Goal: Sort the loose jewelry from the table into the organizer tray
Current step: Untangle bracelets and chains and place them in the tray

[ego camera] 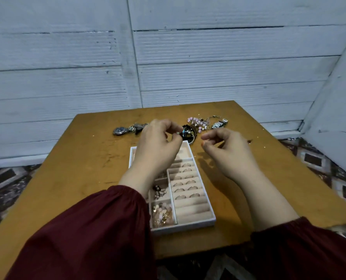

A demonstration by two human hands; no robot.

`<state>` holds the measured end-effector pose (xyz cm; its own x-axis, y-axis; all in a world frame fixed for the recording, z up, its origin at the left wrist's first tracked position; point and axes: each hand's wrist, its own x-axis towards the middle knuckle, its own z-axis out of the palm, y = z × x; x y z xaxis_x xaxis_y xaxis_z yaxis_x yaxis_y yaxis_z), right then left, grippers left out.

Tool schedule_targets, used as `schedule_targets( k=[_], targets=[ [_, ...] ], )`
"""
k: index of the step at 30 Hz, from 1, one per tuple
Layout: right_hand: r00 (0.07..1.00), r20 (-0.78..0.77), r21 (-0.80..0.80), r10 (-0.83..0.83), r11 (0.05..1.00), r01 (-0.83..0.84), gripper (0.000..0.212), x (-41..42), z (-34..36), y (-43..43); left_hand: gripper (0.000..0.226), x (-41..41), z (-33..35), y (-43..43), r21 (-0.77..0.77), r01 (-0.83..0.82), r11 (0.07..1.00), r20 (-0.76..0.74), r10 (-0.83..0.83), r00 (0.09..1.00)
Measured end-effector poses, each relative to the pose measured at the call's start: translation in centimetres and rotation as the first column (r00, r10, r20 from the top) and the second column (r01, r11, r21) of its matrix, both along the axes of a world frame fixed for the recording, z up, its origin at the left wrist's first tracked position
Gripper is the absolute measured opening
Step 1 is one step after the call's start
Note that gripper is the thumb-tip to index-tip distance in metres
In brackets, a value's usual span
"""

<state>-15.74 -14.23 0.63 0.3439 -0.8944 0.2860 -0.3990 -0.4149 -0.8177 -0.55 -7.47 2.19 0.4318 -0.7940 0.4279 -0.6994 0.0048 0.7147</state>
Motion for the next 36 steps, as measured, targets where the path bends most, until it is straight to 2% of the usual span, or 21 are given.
schedule_targets(
  k=[5, 11, 15, 19, 23, 32, 36],
  targets=[
    [0.999, -0.026, -0.012, -0.044, 0.999, 0.044, 0.013, 0.9, -0.1, -3.6, 0.017, 1.0, 0.6, -3.5, 0.068, 0.02, 0.997, 0.022, -0.022, 1.0],
    [0.972, -0.203, -0.048, -0.118, 0.993, 0.11, 0.016, 2.1, -0.2, -8.3, 0.019, 2.9, 0.9, -8.0, 0.181, 0.039, 0.983, 0.128, -0.063, 0.99],
    [0.916, -0.375, -0.099, -0.144, 0.988, 0.114, 0.017, 2.9, -0.6, -11.1, 0.019, 3.9, 0.5, -10.8, 0.249, 0.02, 0.968, 0.178, -0.066, 0.982],
    [0.821, -0.548, -0.164, -0.163, 0.983, 0.086, 0.02, 3.5, -1.3, -13.2, 0.016, 4.5, 0.0, -13.3, 0.333, 0.025, 0.942, 0.223, -0.104, 0.969],
    [0.759, -0.637, -0.188, -0.138, 0.982, 0.021, 0.02, 4.2, -1.5, -14.1, 0.013, 5.2, -0.8, -15.1, 0.385, 0.029, 0.923, 0.195, -0.112, 0.974],
    [0.736, -0.664, -0.221, -0.132, 0.975, -0.025, 0.021, 4.7, -1.6, -14.4, 0.012, 6.0, -1.7, -16.2, 0.4, 0.005, 0.917, 0.204, -0.094, 0.975],
    [0.791, -0.592, -0.235, -0.155, 0.972, 0.015, 0.022, 4.7, -2.1, -14.5, 0.012, 6.1, -2.1, -16.2, 0.405, 0.006, 0.914, 0.207, -0.099, 0.973]
  ],
)
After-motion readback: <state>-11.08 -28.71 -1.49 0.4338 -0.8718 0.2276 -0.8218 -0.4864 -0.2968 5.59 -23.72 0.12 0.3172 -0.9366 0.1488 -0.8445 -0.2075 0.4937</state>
